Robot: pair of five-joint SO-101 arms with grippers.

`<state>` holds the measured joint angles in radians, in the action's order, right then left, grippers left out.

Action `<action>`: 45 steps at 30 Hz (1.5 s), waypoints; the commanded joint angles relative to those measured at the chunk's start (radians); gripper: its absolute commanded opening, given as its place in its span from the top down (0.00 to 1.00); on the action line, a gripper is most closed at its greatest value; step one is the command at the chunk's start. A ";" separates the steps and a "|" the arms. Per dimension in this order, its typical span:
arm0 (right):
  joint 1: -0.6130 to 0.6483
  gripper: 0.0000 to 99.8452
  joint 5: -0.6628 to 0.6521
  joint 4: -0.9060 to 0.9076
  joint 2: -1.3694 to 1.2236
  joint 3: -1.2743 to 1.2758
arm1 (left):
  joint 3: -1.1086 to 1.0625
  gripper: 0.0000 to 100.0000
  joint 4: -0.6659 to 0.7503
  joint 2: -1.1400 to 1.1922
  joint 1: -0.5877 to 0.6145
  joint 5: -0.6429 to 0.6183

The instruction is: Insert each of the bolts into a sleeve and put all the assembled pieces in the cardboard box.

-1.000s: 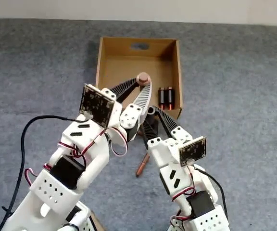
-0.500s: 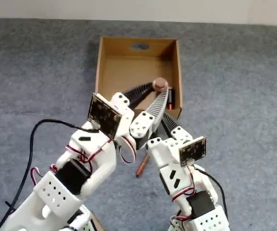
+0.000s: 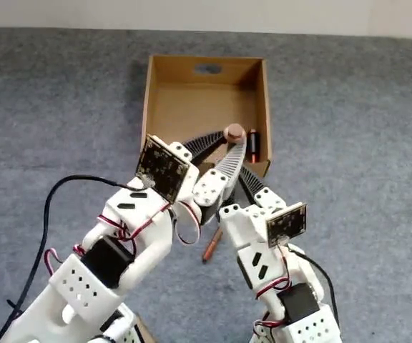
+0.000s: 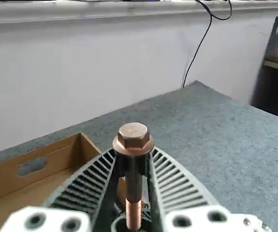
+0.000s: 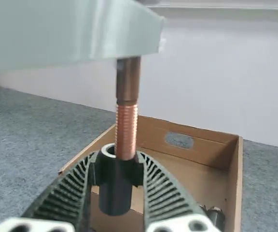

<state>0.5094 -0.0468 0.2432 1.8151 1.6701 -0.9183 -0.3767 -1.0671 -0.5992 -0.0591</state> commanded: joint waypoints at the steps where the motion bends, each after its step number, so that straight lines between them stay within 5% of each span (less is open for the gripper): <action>1: 0.004 0.99 0.011 -0.025 0.016 0.024 | 0.039 0.99 -0.003 -0.008 0.051 0.002; 17: 0.004 0.99 0.011 -0.025 0.016 0.024 | 0.008 0.99 -0.003 0.001 -0.056 0.003; 28: 0.004 0.99 0.011 -0.025 0.016 0.024 | -0.033 0.99 -0.020 0.001 0.107 0.002; 45: 0.004 0.99 0.011 -0.025 0.016 0.024 | 0.111 0.99 -0.021 -0.008 0.051 0.002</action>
<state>0.5109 -0.0468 0.2355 1.8182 1.6701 -0.8631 -0.3966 -1.0687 -0.5623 -0.0606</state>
